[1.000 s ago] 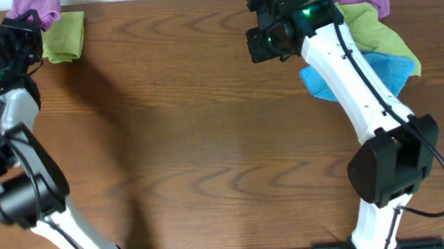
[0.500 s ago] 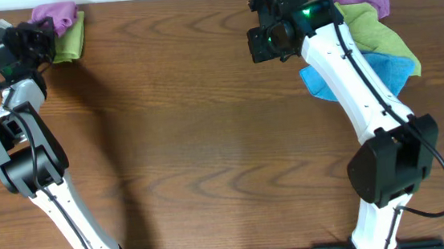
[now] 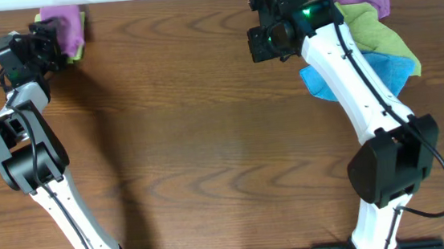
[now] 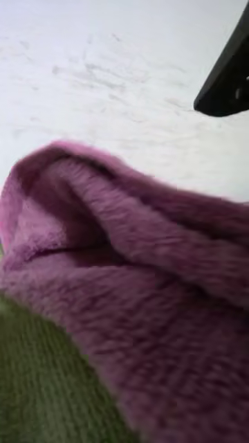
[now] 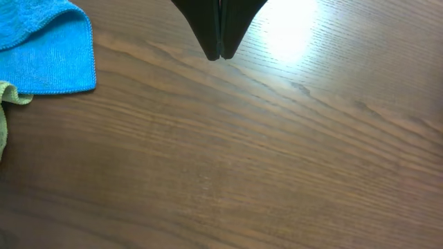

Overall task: Fold the cloth
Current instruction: 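Carry the pink cloth with the left gripper onto the lime-green cloth, then open the left gripper to release the pink cloth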

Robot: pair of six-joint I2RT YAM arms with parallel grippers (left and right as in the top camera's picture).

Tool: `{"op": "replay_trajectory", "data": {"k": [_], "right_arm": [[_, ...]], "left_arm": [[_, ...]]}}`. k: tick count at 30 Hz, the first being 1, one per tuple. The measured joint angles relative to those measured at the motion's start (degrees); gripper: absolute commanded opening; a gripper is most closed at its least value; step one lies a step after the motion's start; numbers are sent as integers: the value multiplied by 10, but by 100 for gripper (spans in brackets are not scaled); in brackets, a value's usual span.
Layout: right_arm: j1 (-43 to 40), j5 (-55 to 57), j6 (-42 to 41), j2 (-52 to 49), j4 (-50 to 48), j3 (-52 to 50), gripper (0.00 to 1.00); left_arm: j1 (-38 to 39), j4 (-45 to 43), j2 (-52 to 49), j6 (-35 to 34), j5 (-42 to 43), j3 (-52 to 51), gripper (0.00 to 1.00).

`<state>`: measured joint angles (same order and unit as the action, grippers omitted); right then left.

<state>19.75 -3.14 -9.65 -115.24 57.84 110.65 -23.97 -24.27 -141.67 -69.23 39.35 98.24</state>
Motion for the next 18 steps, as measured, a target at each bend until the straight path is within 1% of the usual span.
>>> {"op": "replay_trajectory", "data": {"k": [5, 15, 18], "right_arm": [[0, 0, -3, 0, 1, 0, 1], [0, 0, -4, 0, 1, 0, 1], [0, 0, -4, 0, 1, 0, 1]], "left_arm": [[-16, 4, 0, 0, 41, 0, 95], [-72, 6, 0, 0, 130, 0, 96], [-83, 36, 0, 1, 147, 1, 96]]}}
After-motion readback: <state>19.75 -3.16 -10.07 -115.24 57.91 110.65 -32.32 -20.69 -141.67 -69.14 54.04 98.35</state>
